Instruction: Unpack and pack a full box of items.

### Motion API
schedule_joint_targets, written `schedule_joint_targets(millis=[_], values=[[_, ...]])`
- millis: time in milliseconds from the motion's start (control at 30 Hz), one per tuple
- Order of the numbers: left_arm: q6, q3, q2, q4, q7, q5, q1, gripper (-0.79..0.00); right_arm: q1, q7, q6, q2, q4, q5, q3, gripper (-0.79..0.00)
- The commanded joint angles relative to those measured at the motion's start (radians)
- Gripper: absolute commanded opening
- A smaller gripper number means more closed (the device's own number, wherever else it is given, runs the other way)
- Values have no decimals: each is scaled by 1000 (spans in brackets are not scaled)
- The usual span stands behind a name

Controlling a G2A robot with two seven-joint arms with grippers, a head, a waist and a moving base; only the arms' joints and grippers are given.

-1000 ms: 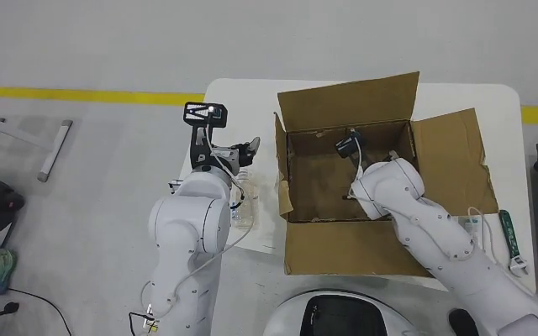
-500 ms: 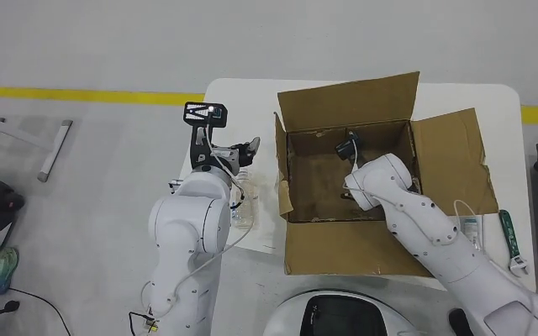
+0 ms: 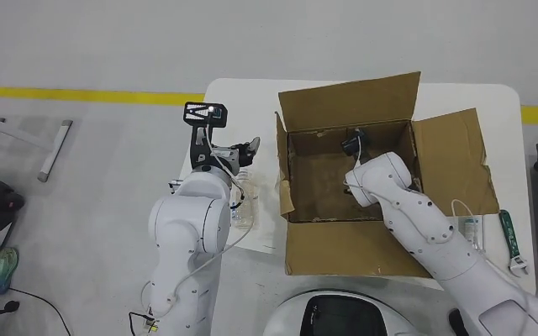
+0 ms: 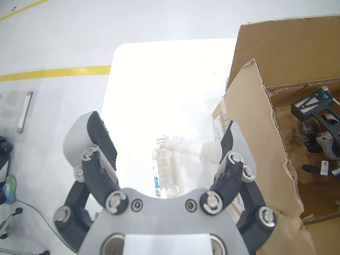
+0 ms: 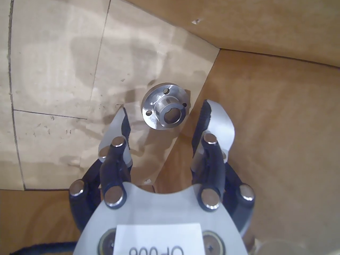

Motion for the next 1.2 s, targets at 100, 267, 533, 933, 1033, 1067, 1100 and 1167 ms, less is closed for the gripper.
schedule_joint_targets(millis=[100,267,533,933,1033,1067,1100,1167], values=[[0,0,0,0,0,0,0,0,4,0,-12,-13,19,-4,9,-222],[0,0,0,0,0,0,0,0,9,0,-15,-26,48,-10,12,-320],[0,0,0,0,0,0,0,0,9,0,-39,-45,47,19,27,-545],[0,0,0,0,0,0,0,0,-56,0,-79,-47,-97,28,97,-456],[0,0,0,0,0,0,0,0,-64,0,-90,-46,-99,31,124,-456],[0,0,0,0,0,0,0,0,-64,0,-96,-47,-97,33,128,-459],[0,0,0,0,0,0,0,0,-64,0,-99,-48,-93,34,130,-459],[0,0,0,0,0,0,0,0,-63,0,-102,-50,-86,33,130,-446]])
